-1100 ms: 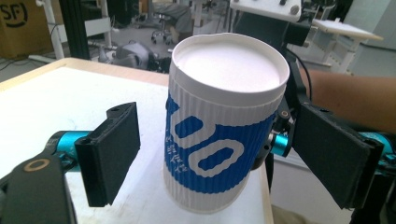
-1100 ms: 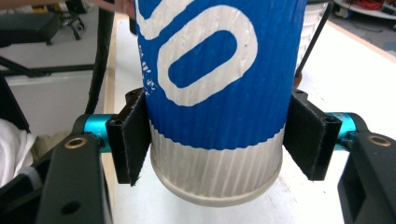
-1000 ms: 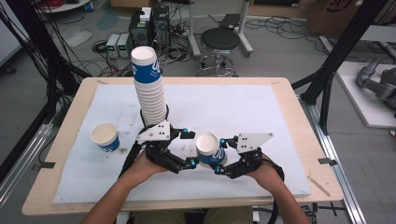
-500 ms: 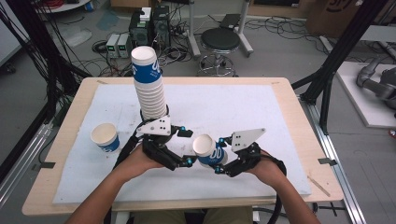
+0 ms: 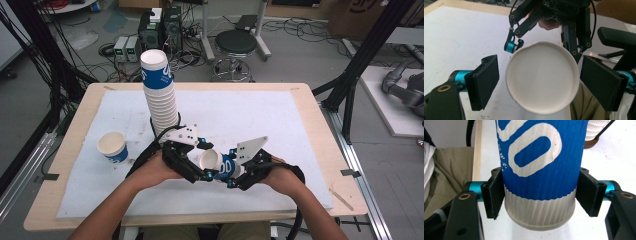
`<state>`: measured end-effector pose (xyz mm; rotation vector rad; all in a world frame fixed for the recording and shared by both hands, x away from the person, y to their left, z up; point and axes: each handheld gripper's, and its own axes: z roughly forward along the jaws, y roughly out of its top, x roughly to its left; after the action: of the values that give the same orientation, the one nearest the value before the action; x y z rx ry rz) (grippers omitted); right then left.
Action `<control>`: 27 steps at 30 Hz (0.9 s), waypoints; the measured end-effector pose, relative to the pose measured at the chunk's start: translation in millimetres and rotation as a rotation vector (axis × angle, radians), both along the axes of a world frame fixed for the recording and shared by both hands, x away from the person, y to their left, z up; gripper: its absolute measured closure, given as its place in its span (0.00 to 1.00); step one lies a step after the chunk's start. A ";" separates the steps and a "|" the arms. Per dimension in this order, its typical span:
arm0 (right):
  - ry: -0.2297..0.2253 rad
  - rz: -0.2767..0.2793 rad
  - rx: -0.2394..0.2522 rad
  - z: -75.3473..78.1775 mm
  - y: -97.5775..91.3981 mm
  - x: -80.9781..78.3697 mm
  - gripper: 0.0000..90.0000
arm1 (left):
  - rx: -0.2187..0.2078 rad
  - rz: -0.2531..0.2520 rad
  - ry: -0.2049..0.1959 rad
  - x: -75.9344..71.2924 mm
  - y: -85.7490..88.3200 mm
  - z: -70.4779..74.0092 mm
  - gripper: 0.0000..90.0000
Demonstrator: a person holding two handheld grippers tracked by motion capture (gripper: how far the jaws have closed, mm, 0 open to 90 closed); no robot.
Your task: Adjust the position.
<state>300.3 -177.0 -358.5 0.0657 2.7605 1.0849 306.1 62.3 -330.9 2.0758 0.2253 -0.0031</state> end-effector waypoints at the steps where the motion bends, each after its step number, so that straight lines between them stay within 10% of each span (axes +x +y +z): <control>1: 0.000 0.002 -0.005 -0.1 0.7 -0.3 0.34 | 0.010 -0.004 0.003 0.3 -1.2 -0.3 0.18; 20: -0.029 0.017 -0.107 0.0 7.9 -2.5 0.34 | 0.124 -0.044 0.023 4.3 -6.4 -6.6 0.33; 27: -0.030 0.035 -0.078 4.6 2.3 -2.3 0.30 | 0.070 -0.050 -0.006 2.5 -2.6 -5.1 0.34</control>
<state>298.0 -174.7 -353.9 -0.0084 2.7835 0.9770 308.5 59.7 -336.0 2.1508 0.1719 -0.0198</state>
